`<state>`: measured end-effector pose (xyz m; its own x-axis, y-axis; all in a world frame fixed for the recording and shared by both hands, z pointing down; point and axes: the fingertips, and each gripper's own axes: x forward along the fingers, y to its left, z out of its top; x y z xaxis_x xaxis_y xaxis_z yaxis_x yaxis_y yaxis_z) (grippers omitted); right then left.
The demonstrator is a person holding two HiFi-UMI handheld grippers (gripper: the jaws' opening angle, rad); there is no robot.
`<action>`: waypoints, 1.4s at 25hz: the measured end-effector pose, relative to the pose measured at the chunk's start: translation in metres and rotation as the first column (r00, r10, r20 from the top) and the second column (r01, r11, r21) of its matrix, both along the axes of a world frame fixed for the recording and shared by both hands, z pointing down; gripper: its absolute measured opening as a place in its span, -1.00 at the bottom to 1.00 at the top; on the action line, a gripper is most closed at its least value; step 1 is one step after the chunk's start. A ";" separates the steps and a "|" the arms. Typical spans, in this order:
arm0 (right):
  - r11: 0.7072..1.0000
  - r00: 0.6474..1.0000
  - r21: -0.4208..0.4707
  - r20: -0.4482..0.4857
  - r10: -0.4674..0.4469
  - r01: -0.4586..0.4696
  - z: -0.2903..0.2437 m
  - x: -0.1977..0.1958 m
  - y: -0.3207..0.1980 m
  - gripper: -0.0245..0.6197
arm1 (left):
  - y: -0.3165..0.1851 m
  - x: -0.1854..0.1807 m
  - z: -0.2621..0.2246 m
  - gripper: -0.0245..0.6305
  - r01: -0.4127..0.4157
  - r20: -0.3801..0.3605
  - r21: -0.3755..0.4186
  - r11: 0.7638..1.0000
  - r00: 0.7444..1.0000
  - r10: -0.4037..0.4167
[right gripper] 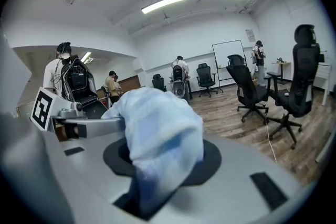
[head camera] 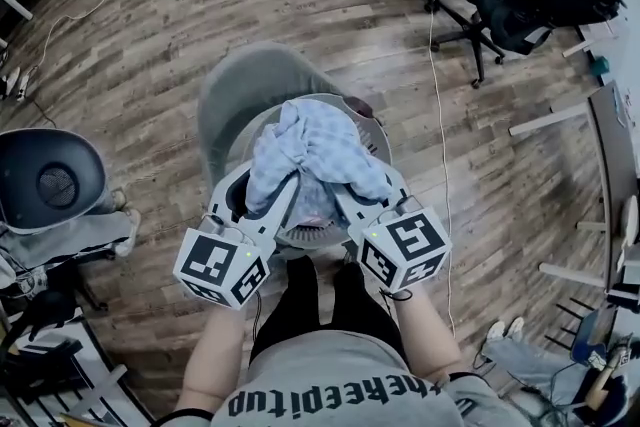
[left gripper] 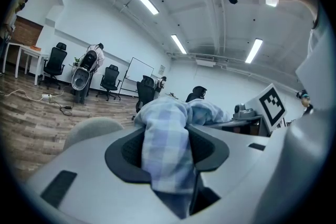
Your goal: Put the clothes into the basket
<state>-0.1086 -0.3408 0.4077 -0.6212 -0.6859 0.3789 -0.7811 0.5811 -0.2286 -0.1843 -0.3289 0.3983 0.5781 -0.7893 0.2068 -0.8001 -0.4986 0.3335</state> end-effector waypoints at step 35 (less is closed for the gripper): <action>0.981 0.989 -0.189 -0.149 0.017 -0.045 0.106 0.021 0.005 -0.23 | -0.008 0.008 0.108 -0.01 0.000 0.015 -0.222 0.975 1.000 0.004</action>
